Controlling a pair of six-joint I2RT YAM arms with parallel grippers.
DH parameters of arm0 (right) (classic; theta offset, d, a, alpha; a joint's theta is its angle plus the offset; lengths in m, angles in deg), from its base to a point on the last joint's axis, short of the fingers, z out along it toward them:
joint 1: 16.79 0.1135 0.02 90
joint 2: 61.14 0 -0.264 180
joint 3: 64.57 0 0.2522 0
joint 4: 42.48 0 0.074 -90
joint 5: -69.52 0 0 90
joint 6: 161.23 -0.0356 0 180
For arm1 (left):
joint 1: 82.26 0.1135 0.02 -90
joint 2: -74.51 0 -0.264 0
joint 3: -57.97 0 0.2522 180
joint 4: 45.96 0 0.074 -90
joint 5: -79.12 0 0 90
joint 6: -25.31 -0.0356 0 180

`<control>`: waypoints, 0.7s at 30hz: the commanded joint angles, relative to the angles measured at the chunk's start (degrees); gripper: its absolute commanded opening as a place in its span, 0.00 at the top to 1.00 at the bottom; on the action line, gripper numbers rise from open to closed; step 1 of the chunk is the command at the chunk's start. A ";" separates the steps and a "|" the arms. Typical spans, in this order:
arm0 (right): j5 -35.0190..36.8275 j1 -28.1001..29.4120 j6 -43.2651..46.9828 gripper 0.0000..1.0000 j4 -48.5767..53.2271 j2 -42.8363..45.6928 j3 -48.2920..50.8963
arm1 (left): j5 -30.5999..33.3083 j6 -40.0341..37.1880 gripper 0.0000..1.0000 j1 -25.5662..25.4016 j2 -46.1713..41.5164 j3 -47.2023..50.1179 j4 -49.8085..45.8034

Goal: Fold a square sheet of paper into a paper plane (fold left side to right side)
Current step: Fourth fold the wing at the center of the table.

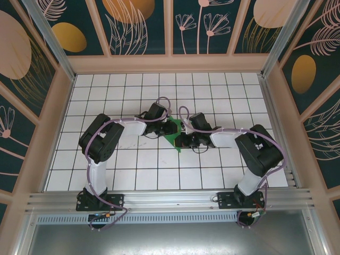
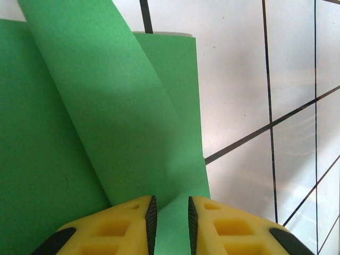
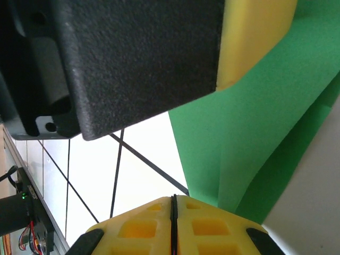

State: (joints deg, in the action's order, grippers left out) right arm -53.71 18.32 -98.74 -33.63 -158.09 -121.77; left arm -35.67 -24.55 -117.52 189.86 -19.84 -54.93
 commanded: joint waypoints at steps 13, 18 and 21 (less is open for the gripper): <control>3.71 1.14 1.98 0.89 3.84 -1.66 -0.69 | 3.35 -0.56 0.73 -0.42 2.42 1.65 -4.62; 3.70 1.38 1.97 0.89 3.75 -1.53 -0.44 | 3.52 -0.59 0.73 -0.48 2.37 1.65 -4.62; 3.88 1.44 2.02 0.89 3.99 -1.56 -0.15 | 3.61 -0.55 0.73 -0.45 2.30 1.72 -4.71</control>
State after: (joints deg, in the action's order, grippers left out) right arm -50.41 19.26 -97.86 -31.68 -158.81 -121.79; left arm -35.52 -24.58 -117.52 189.86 -19.86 -54.95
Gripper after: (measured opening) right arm 0.114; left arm 0.270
